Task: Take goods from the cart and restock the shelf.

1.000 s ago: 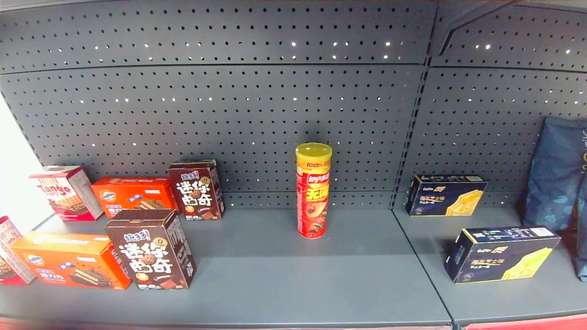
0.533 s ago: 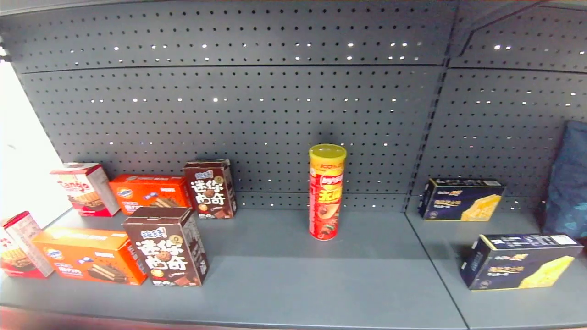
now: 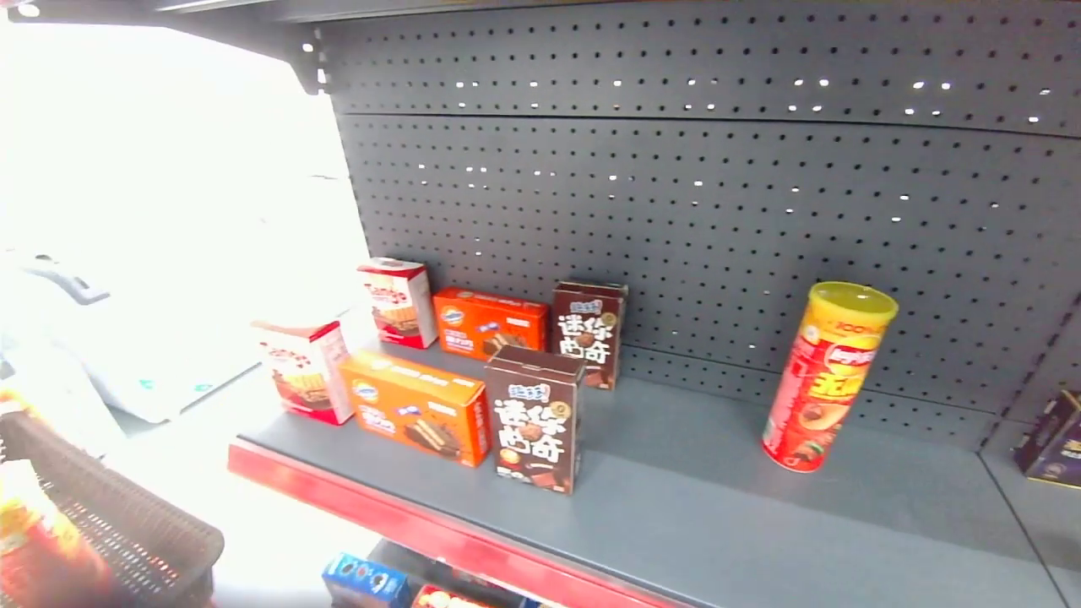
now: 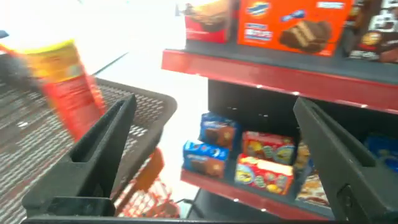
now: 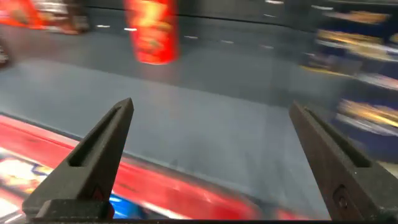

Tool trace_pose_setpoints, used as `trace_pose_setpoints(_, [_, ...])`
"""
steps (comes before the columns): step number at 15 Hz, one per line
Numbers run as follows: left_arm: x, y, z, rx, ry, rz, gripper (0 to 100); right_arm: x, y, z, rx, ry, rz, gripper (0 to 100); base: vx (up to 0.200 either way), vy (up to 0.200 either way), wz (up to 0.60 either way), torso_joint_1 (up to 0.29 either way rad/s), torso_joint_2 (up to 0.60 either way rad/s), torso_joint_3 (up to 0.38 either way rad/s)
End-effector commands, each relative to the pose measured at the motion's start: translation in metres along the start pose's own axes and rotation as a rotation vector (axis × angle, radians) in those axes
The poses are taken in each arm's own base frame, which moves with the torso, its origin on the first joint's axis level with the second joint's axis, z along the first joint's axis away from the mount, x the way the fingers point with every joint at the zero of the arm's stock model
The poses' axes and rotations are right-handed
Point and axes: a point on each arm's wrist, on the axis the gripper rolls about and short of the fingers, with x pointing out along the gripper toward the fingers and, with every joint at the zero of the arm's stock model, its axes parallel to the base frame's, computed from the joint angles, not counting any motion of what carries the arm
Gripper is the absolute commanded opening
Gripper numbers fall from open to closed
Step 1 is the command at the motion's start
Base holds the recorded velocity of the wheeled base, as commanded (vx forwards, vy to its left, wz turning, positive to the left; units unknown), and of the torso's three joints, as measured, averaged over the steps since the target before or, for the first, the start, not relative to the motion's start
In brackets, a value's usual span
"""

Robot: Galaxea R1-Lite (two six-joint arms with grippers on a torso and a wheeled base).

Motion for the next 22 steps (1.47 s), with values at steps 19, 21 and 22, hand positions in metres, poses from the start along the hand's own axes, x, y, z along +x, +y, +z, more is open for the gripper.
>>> trace_pose_setpoints(19, [0.0000,0.0000,0.0000,0.000,-0.001,0.000,100,0.0000,0.0000,0.0000,-0.002,0.000,0.000,100,0.000,0.000,0.28,0.001,0.00,0.000])
trace_pose_setpoints(21, [0.0000,0.0000,0.0000,0.002,-0.001,0.000,100,0.0000,0.0000,0.0000,0.000,0.000,0.000,100,0.000,0.000,0.00,0.000,0.00,0.000])
trace_pose_setpoints(22, [0.0000,0.0000,0.0000,0.005,-0.001,0.000,100,0.0000,0.0000,0.0000,-0.002,0.000,0.000,100,0.000,0.000,0.00,0.000,0.00,0.000])
